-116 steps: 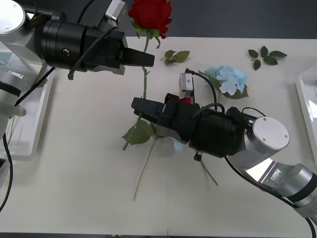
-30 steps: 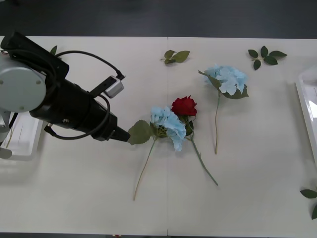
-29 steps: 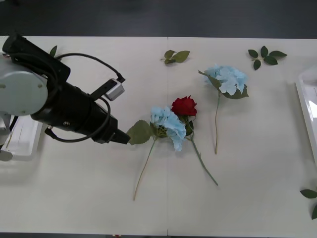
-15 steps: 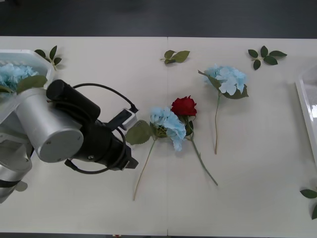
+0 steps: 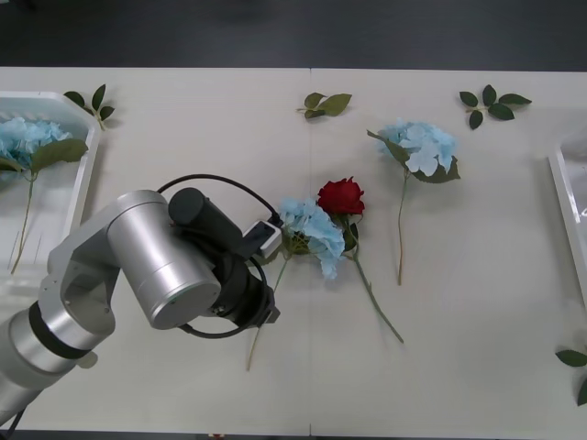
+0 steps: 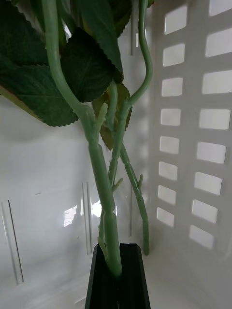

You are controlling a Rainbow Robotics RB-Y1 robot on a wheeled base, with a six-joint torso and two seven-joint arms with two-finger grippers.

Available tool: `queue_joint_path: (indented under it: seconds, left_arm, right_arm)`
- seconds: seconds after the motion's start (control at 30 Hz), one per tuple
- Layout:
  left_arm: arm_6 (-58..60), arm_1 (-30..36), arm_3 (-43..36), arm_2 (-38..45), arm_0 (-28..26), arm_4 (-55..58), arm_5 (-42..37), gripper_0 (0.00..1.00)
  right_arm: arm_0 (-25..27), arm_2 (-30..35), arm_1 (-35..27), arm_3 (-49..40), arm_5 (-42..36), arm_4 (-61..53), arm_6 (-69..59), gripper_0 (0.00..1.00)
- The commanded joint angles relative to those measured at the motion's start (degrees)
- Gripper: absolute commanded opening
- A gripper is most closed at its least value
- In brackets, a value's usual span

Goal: Put the red flowers into the right box and the blue flowers into the left box

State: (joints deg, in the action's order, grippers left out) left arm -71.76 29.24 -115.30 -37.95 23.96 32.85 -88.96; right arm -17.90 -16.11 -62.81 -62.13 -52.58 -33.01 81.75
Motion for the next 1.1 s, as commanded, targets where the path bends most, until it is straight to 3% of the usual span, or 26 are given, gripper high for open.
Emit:
queue_joint_path:
  seconds: [0.03,0.13,0.2,0.43,0.7,0.93,1.0,1.07,1.1]
  left_arm:
    - [1.97,-2.79,3.5,-1.25,2.76,-2.17,3.18,1.0]
    - [2.15,-3.49,6.49,-3.01,3.64,-3.4,5.56,1.0]
    - [2.5,-3.93,9.04,-4.24,4.52,-4.02,7.4,1.0]
    - [2.76,-6.22,14.58,-5.12,6.37,-4.19,8.9,1.0]
    - [3.11,-7.89,18.35,-5.91,7.51,-4.46,10.21,1.0]
    - [3.64,-9.03,23.1,-7.49,9.18,-4.46,13.03,1.0]
    - [3.73,-9.2,23.45,-7.49,9.44,-4.46,13.03,0.75]
    - [3.82,-9.2,23.54,-7.58,9.44,-4.46,13.03,0.15]
    - [3.82,-9.2,23.54,-7.58,9.53,-4.46,13.03,0.0]
  right_arm:
    - [-0.91,1.78,-1.09,0.17,0.29,0.49,2.01,0.44]
    - [-0.91,1.87,-1.09,-0.45,0.2,-0.21,2.01,0.77]
    - [-1.0,2.13,-1.17,-1.15,-0.15,-1.88,2.1,0.88]
    - [-2.23,4.07,-1.26,-5.37,-5.16,-6.81,2.27,0.91]
    - [-3.72,6.62,-1.0,-19.61,-17.03,-15.59,1.66,0.92]
    - [-8.12,6.53,2.52,-27.61,-26.25,-17.62,-7.48,0.92]
    - [-9.35,6.26,3.75,-29.54,-28.63,-17.26,-10.3,0.92]
    - [-10.66,5.47,5.15,-31.47,-30.38,-16.91,-13.2,0.91]
    - [-11.1,5.03,5.86,-32.09,-30.56,-16.74,-14.25,0.92]
